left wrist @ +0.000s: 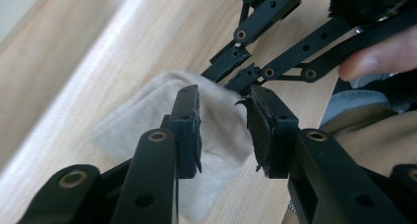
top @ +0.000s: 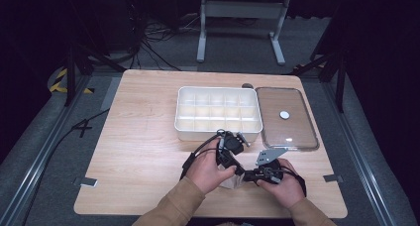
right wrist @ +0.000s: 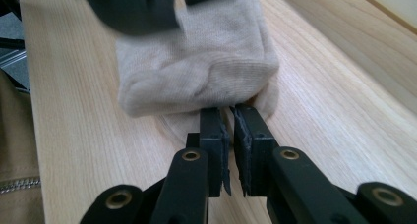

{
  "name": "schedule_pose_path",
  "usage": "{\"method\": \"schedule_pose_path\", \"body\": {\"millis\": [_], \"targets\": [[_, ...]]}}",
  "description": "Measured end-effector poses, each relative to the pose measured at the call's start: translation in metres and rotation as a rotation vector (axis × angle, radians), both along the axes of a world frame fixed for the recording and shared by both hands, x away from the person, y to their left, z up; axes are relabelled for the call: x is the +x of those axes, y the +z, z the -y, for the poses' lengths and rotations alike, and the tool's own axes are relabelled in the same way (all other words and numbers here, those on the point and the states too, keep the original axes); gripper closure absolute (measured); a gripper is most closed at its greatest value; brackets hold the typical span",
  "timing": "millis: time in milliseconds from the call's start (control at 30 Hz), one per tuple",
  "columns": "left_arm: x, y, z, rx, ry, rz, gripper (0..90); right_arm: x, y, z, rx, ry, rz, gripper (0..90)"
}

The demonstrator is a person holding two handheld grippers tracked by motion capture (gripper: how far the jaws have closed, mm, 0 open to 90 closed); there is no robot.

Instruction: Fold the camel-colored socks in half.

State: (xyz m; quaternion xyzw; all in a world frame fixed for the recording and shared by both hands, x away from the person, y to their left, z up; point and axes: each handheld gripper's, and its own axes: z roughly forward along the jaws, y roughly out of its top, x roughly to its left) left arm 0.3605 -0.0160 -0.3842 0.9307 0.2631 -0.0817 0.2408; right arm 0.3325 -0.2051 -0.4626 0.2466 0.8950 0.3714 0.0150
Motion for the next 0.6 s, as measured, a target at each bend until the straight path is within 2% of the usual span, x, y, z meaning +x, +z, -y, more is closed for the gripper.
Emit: {"method": "schedule_pose_path", "body": {"millis": [100,167,267,367,400,500,600], "targets": [[-0.005,0.005,-0.01,0.042,-0.004,0.032,67.9,0.0,0.003,0.004,-0.002,-0.005,-0.004,83.2],[-0.007,0.002,-0.019,0.047,-0.002,0.041,69.6,0.0,0.007,0.008,-0.007,-0.014,-0.009,83.7],[-0.008,-0.006,-0.034,0.068,-0.008,0.038,72.1,0.0,0.017,0.014,-0.004,-0.04,0.0,85.4],[-0.008,-0.016,-0.043,0.077,0.0,0.021,75.4,-0.005,0.037,0.015,0.03,-0.049,0.044,85.8],[-0.008,-0.018,-0.044,0.076,-0.002,0.016,75.4,-0.005,0.037,0.015,0.03,-0.049,0.044,85.8],[-0.008,-0.026,-0.043,0.086,-0.011,0.011,76.9,-0.011,0.044,0.008,0.051,-0.021,0.063,85.2],[-0.01,-0.031,-0.039,0.102,-0.026,0.016,77.2,-0.018,0.045,-0.01,0.079,0.027,0.077,84.0]]}}
